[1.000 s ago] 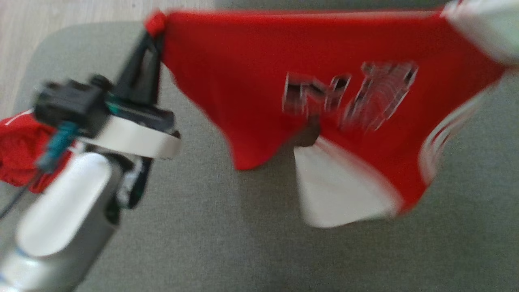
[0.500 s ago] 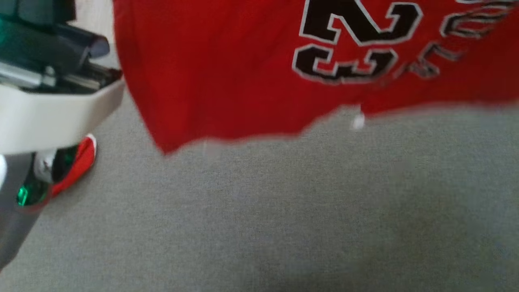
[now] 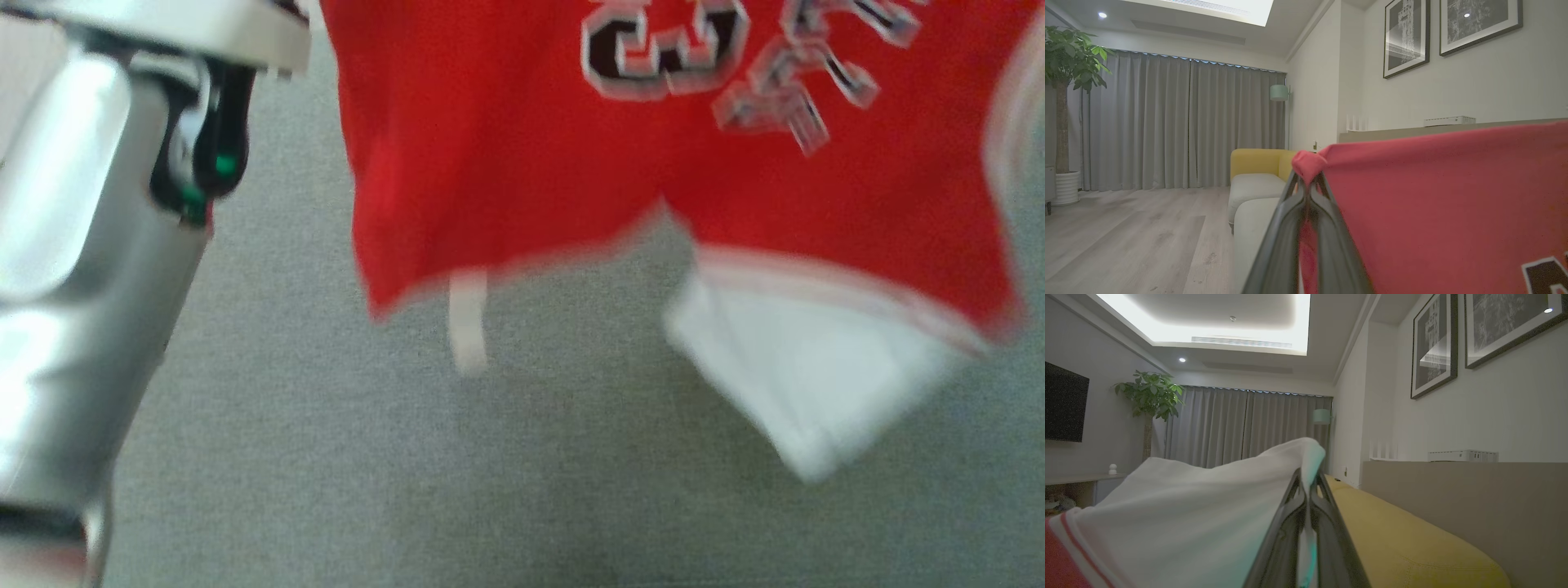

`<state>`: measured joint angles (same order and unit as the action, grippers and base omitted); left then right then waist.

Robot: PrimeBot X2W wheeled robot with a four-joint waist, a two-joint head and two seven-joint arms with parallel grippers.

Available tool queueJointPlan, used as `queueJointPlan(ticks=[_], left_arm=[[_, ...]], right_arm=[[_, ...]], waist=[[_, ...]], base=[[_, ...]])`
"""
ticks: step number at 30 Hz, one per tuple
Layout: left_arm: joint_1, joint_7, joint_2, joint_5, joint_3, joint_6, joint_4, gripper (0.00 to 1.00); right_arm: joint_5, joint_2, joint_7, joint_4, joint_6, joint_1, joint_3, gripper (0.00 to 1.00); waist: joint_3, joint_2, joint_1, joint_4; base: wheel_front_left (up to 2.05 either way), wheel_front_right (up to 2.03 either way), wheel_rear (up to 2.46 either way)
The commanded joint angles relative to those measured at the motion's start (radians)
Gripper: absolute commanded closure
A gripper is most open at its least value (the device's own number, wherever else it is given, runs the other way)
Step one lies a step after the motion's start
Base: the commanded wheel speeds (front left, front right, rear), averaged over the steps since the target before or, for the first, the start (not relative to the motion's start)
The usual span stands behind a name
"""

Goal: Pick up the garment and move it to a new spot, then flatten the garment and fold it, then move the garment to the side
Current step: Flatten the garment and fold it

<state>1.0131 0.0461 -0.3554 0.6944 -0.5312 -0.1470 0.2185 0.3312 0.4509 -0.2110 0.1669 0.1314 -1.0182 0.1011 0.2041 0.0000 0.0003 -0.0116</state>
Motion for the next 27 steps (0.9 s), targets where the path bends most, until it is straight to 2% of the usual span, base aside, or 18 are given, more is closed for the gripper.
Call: queueJointPlan(ticks=[1,6,10,12,16,19,23,27], left_arm=[[0.09,0.032,-0.023,0.002,0.057,0.014,0.045,1.0],[0.217,0.151,0.055,0.032,0.1,0.065,0.348,1.0],[0.252,0.174,0.1,0.068,0.131,0.072,0.572,1.0],[0.247,0.178,0.108,0.079,0.14,0.072,0.625,1.0],[0.173,0.193,0.15,0.11,0.155,0.084,0.808,1.0],[0.096,0.199,0.2,0.132,0.158,0.106,0.912,1.0],[-0.006,0.206,0.248,0.146,0.152,0.149,1.002,1.0],[-0.101,0.213,0.267,0.14,0.143,0.178,1.026,1.0]], right_arm=[[-0.011,-0.01,0.03,0.024,-0.001,-0.089,-0.007,1.0],[-0.02,-0.112,0.114,0.281,-0.001,-0.26,-0.073,1.0],[0.034,-0.212,0.126,0.468,-0.001,-0.295,-0.16,1.0],[0.048,-0.235,0.123,0.508,-0.001,-0.285,-0.19,1.0],[0.114,-0.315,0.112,0.643,-0.001,-0.181,-0.308,1.0],[0.179,-0.343,0.092,0.713,-0.001,-0.074,-0.384,1.0],[0.265,-0.347,0.097,0.739,-0.001,0.086,-0.464,1.0],[0.344,-0.312,0.149,0.692,-0.001,0.239,-0.513,1.0]], waist=[[0.009,0.0,-0.0003,-0.003],[0.014,0.0,-0.0003,-0.02],[0.011,0.0,-0.0003,-0.037],[0.012,0.0,-0.0003,-0.042],[0.017,0.0,-0.0003,-0.054],[0.03,0.0,-0.0003,-0.047],[0.046,0.0,-0.0003,-0.032],[0.044,0.0,-0.0003,-0.027]], base=[[0.0,0.0,0.0],[0.0,0.0,0.0],[0.0,0.0,0.0],[0.0,0.0,0.0],[0.0,0.0,0.0],[0.0,0.0,0.0],[0.0,0.0,0.0],[0.0,0.0,0.0]])
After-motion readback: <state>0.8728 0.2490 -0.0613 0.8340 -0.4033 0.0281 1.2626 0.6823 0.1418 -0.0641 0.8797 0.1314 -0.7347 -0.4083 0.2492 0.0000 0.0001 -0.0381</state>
